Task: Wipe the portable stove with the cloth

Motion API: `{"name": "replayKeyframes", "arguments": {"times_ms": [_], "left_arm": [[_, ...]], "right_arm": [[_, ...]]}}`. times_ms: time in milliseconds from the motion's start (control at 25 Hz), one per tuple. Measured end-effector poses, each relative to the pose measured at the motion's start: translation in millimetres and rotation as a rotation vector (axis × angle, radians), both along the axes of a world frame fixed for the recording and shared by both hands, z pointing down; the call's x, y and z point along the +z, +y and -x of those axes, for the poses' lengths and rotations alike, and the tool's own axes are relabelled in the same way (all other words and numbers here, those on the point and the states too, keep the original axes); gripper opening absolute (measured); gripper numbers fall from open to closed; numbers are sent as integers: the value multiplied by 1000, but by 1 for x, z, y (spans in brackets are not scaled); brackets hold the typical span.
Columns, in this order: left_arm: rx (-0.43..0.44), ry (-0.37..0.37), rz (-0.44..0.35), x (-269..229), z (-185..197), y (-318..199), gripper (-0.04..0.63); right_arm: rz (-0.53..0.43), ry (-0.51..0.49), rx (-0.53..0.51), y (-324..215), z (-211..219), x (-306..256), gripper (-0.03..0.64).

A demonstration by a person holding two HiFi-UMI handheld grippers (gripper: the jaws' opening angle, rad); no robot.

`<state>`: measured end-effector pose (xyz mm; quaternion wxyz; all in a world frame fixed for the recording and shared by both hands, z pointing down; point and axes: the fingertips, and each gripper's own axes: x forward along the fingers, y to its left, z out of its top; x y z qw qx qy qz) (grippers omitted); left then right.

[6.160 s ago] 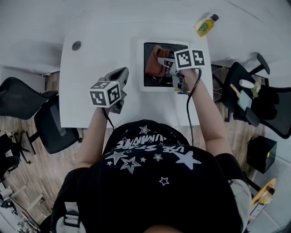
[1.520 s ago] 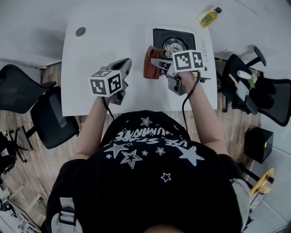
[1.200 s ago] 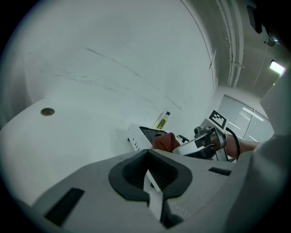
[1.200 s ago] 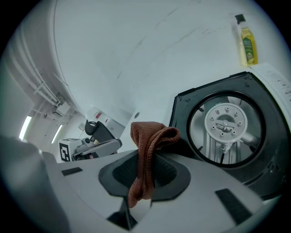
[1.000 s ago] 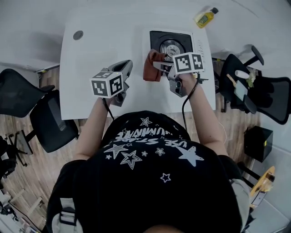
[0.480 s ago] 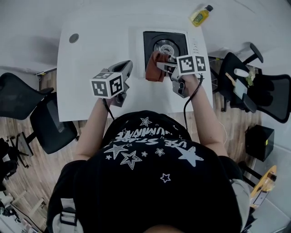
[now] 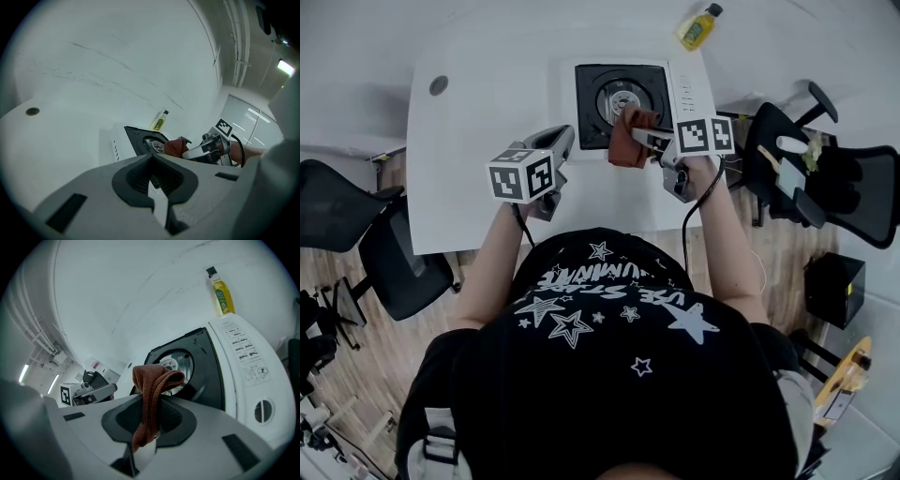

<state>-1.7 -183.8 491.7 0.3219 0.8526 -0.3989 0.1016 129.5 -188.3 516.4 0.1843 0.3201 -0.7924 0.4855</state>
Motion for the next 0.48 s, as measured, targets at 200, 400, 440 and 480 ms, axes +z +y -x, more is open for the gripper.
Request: {"name": "replayKeyframes", "arguments": {"times_ms": [200, 400, 440, 480], "left_arm": [[6, 0, -3, -1, -16, -3, 5], [9, 8, -6, -3, -34, -6, 5], [11, 9, -5, -2, -38, -6, 5], [13, 9, -5, -2, -43, -6, 5]], "right_arm": [[-9, 13, 38, -4, -30, -1, 64], [-2, -2, 83, -6, -60, 0, 64], [-3, -3, 89, -7, -66, 0, 64], [-4, -3, 94, -7, -71, 0, 64]]}}
